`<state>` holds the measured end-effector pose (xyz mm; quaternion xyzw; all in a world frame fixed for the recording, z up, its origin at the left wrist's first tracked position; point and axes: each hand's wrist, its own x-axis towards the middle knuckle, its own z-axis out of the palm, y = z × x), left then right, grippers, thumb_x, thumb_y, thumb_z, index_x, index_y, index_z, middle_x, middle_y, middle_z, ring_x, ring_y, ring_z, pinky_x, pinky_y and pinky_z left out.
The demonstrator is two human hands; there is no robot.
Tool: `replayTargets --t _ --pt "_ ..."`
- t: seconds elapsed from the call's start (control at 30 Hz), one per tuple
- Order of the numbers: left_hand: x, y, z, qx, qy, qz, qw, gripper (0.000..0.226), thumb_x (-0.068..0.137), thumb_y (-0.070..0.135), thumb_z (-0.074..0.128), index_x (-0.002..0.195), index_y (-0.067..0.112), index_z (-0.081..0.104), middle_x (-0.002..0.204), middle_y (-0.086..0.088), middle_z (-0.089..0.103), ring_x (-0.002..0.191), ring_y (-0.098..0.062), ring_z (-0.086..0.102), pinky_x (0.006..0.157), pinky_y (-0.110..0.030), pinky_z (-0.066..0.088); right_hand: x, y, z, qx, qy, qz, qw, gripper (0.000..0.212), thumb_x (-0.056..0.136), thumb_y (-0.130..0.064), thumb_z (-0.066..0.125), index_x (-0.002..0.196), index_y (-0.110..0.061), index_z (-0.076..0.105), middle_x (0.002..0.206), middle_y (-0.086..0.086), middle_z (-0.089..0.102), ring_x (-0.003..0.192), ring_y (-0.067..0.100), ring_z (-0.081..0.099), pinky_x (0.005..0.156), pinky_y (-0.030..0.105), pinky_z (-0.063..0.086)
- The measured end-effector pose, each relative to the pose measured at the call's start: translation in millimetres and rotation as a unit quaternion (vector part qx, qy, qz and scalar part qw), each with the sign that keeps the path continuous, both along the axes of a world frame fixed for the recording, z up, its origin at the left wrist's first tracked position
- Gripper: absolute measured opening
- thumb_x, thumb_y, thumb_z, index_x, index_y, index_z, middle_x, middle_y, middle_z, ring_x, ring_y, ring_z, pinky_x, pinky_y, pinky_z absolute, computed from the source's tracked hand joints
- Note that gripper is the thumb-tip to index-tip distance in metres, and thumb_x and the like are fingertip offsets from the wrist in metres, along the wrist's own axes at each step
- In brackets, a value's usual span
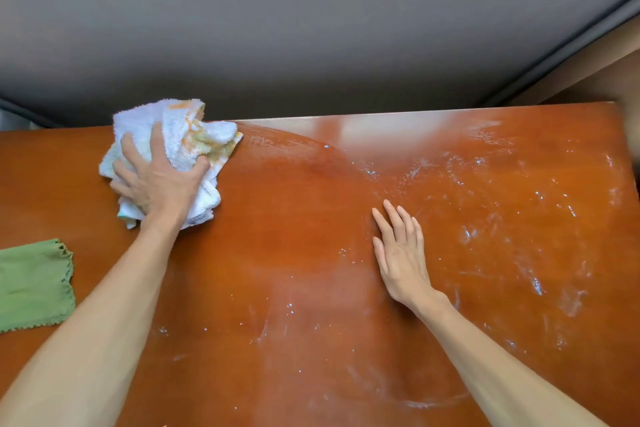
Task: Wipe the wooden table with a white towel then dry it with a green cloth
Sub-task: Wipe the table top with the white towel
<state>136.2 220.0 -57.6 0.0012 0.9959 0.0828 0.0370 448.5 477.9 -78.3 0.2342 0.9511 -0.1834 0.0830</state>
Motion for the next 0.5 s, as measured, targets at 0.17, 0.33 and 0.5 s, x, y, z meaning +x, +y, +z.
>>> replayTargets --t 0.17,0.33,0.5 --pt "11 33 4 0.003 -0.004 0.061 0.998 0.082 0.086 0.067 0.056 0.155 0.037 0.021 0.163 -0.014 0.015 0.137 -0.049 0.027 0.107 -0.058 0.027 2 1 -3 0.003 0.003 0.007 1.000 0.052 0.104 -0.030 0.030 0.156 -0.022 0.026 0.165 0.001 0.019 0.152 0.020 0.013 0.124 0.039 0.005" --pt "48 95 7 0.008 -0.015 0.081 0.997 0.082 0.087 0.068 0.056 0.155 0.038 0.022 0.164 -0.013 0.013 0.138 -0.047 0.027 0.106 -0.057 0.028 0 1 -1 -0.033 0.014 0.007 0.999 0.053 0.104 -0.033 0.031 0.155 -0.023 0.024 0.165 0.000 0.017 0.152 0.018 0.009 0.123 0.037 -0.001" --pt "114 194 9 0.007 -0.036 -0.018 0.999 0.085 0.085 0.072 0.054 0.156 0.043 0.017 0.164 -0.013 0.012 0.142 -0.046 0.023 0.106 -0.059 0.030 9 41 18 -0.220 0.071 0.029 0.973 0.045 0.104 -0.028 0.043 0.148 -0.019 0.041 0.162 -0.007 0.023 0.150 0.010 0.012 0.125 0.031 0.008"
